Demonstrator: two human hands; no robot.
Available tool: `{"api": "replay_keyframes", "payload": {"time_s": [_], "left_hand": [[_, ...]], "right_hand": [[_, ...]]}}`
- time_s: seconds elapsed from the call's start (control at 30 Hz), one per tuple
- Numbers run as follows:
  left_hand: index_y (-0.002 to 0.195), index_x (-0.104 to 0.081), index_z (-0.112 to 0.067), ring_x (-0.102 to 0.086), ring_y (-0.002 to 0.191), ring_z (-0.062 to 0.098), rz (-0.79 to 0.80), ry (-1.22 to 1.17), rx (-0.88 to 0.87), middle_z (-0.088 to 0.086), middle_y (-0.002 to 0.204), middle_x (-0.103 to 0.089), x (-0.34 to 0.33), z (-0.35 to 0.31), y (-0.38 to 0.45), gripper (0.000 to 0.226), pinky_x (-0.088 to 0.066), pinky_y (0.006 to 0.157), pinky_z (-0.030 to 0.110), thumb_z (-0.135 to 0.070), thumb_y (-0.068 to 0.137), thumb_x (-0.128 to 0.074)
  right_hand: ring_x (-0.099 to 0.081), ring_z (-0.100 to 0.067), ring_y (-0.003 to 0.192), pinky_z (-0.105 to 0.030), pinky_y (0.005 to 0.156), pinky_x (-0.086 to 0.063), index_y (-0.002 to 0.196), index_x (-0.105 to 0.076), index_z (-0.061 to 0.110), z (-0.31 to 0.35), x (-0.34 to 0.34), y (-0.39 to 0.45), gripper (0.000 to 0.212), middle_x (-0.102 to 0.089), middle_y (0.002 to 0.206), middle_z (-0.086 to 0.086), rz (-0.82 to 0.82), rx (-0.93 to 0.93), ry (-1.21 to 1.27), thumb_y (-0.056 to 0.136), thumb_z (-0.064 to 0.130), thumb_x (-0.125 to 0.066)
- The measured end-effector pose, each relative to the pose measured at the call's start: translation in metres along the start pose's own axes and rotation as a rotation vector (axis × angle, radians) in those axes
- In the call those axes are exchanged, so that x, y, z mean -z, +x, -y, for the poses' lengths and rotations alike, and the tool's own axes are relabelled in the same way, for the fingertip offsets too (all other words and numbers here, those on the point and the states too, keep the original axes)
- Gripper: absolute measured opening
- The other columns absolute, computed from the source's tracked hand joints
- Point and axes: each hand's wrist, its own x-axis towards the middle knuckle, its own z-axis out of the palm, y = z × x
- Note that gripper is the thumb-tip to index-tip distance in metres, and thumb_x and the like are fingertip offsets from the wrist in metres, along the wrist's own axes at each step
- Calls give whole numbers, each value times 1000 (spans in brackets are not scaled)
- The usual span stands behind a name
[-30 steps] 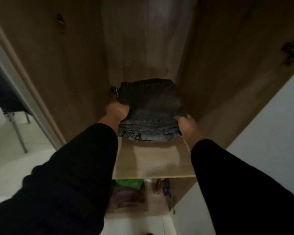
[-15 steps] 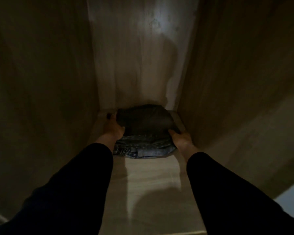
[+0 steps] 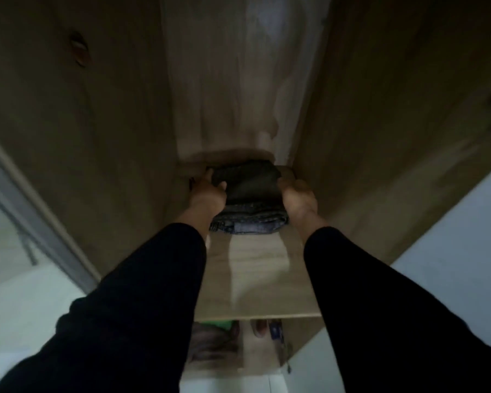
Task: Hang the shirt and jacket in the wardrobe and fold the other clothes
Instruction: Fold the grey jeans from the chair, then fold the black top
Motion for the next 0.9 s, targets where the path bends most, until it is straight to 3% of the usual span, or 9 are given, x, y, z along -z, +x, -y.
{"api": "replay_keyframes", "payload": {"time_s": [0.07,0.2,0.33,0.7,0.9], "left_hand": [[151,-13,-31,-36,134,33,20,-70,-11,7,156,-21,20,-7,-44,57,-40,100,35,-41,100,-36],[150,-11,-36,-37,134,34,46,-212,47,10,151,-33,66,-13,-139,57,-34,105,36,-42,100,-36],[150,-8,-36,-45,127,35,19,-302,101,13,146,-40,117,-24,-224,58,-39,99,34,-44,99,-35],[152,-14,-23,-34,137,33,-211,-310,30,10,151,-34,195,-15,-377,59,-27,113,41,-44,100,-33],[152,-14,-18,-33,137,32,-354,-345,180,12,149,-36,200,21,-462,58,-27,110,38,-41,101,-31]], "right_hand": [[-45,-32,126,-30,99,-37,139,-43,28,14,19,-39,57,-44,142,-9,-9,3,93,89,55,-47],[-40,-28,132,-32,109,-31,142,-39,21,41,56,-127,58,-41,145,-5,23,-30,191,92,48,-51],[-41,-25,131,-33,110,-32,140,-41,18,65,84,-221,55,-42,144,-4,35,-22,208,93,44,-53],[-43,-22,129,-28,101,-34,141,-42,14,76,116,-372,55,-45,142,-5,209,90,138,94,41,-52],[-48,-21,125,-27,95,-36,136,-47,17,65,117,-419,55,-52,136,-2,362,230,63,91,47,-53]]}}
